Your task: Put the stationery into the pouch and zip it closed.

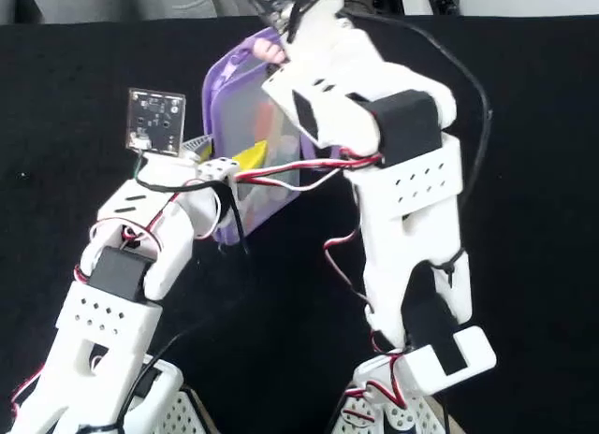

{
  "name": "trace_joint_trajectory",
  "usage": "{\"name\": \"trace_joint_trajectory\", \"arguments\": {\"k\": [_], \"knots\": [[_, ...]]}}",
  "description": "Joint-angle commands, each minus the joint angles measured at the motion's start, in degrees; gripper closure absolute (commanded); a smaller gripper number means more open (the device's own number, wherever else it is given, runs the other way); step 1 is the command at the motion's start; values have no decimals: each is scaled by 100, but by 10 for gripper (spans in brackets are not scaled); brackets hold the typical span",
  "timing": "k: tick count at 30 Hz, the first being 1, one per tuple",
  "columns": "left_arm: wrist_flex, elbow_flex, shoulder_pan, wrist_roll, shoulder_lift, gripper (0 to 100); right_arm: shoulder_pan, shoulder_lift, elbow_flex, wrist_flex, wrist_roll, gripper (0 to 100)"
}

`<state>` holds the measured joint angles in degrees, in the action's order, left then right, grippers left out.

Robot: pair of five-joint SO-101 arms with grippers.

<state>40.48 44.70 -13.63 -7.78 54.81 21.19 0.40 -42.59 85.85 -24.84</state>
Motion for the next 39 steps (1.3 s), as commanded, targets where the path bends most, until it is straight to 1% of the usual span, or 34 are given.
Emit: {"name": "trace_joint_trajectory", "arguments": {"k": [1, 8, 11, 14, 16, 21, 24, 28, 32, 39], "knots": [[-123, -57, -154, 18, 141, 917, -316, -40, -268, 0, -44, 988], [-88, -40, -163, 18, 141, 937, -325, -40, -259, 0, -44, 988], [-123, 57, -171, 18, 149, 975, -325, -40, -259, -9, -44, 988], [-132, 57, -171, 9, 149, 942, -325, -40, -259, 0, -44, 988], [-290, 92, -180, 0, 141, 918, -316, -40, -259, 0, -44, 988], [-519, 101, -180, -26, 114, 823, -316, -40, -259, 18, -26, 988], [-527, 48, -356, 9, 149, 790, -316, -40, -259, 123, -44, 988], [-563, -127, -505, 9, 88, 787, -316, -40, -286, 316, -44, 988], [-1081, -57, -497, 9, 88, 787, -316, -40, -303, 519, -53, 988], [-1354, -48, -497, 18, -53, 787, -308, -40, -295, 651, -53, 988]]}}
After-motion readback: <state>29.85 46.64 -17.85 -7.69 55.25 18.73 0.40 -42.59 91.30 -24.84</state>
